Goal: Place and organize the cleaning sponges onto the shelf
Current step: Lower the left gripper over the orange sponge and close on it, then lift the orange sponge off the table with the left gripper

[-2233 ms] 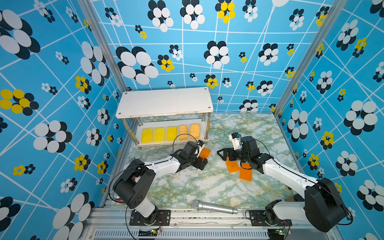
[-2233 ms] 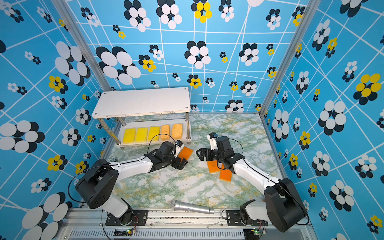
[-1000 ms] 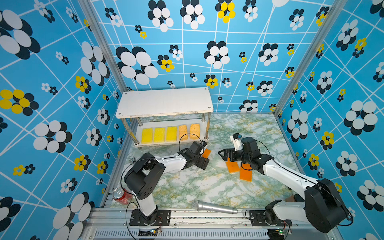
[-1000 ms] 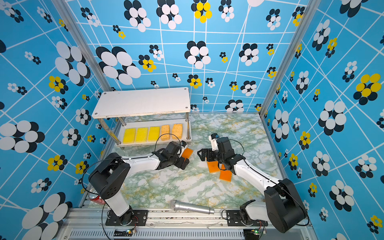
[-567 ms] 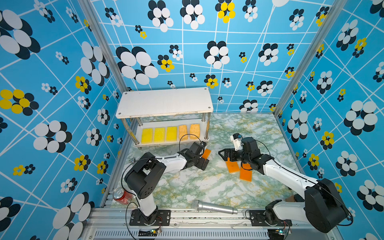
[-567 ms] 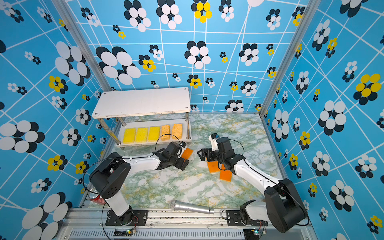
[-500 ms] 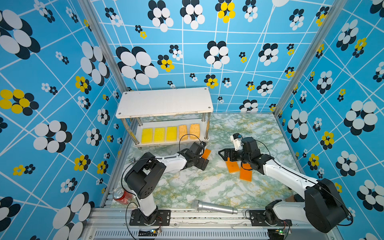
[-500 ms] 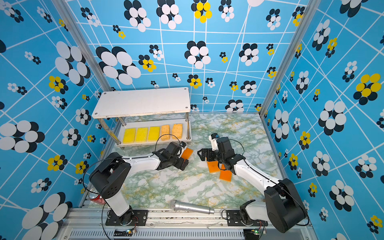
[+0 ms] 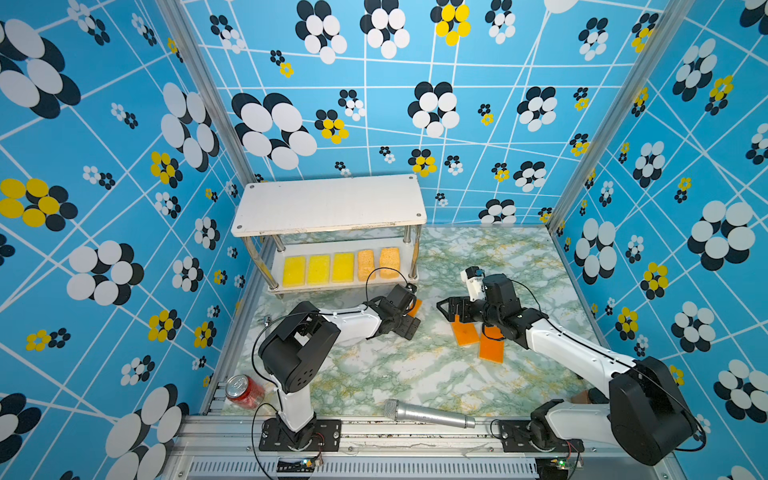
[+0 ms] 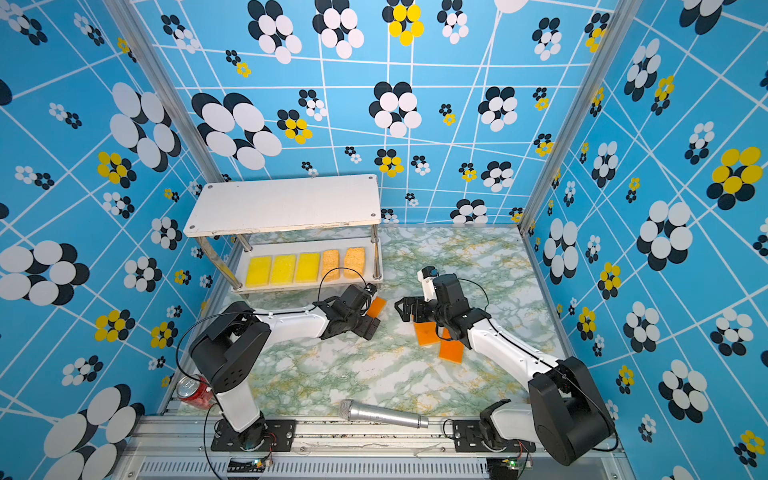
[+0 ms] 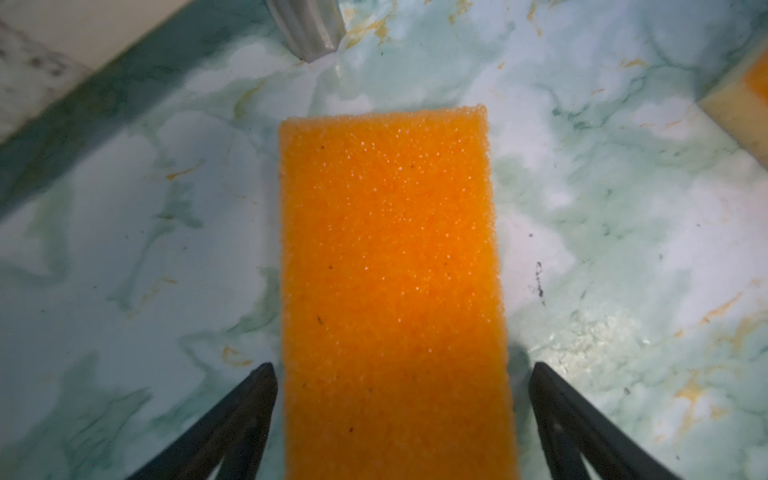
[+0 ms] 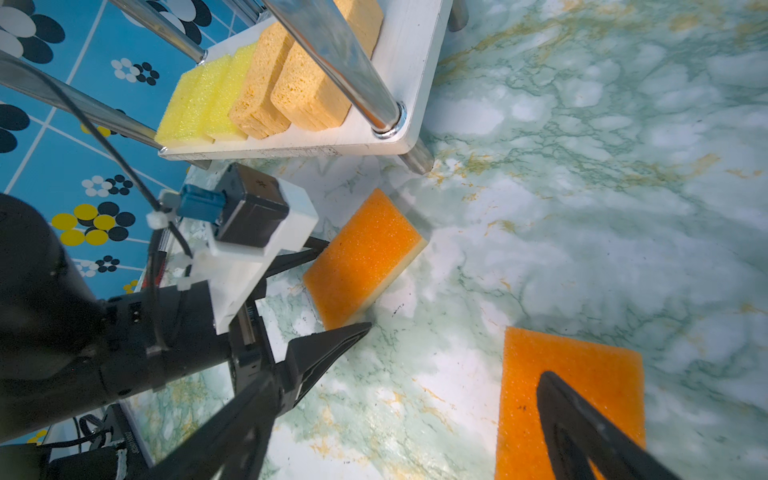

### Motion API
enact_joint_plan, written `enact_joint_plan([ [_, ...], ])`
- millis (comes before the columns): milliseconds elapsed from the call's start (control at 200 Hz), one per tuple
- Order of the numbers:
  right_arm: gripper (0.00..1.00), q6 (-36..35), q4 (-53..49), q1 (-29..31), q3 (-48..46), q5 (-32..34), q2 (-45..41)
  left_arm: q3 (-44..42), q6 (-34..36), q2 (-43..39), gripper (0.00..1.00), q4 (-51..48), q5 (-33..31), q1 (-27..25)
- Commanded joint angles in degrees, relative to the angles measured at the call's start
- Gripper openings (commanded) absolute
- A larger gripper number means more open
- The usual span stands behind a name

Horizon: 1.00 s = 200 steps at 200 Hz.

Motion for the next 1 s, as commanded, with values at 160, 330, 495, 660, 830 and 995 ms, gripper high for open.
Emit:
enact_joint_plan([
  [160, 0.99, 0.21, 0.96, -0.64, -0.87, 0.63, 0.04, 1.89, 0.59, 2.12, 0.87, -5.90, -3.22, -1.12],
  [330, 0.99, 0.21, 1.14, -0.74, -1.27, 0.68, 0.08, 1.21, 0.15, 2.11, 0.81, -6.43, -3.61, -1.21],
  [495, 0.99, 0.39, 1.31, -0.73, -1.38, 0.80, 0.08, 0.81, -0.37, 1.94, 0.77, -6.62, -3.54, -1.17],
  [660, 0.99, 0.39, 1.36, -0.75, -1.57, 0.98, -0.08, 1.02, -0.73, 1.77, 0.68, -6.73, -3.10, -1.22],
  [830, 0.99, 0.39, 1.26, -0.90, -1.73, 1.16, -0.18, 0.96, -1.16, 0.62, 0.65, -6.44, -2.75, -1.17],
  [995, 0.99, 0.48, 1.48, -1.13, -2.09, 1.12, -0.10, 0.63, -1.34, -1.58, 0.61, -6.42, -2.13, -1.19],
])
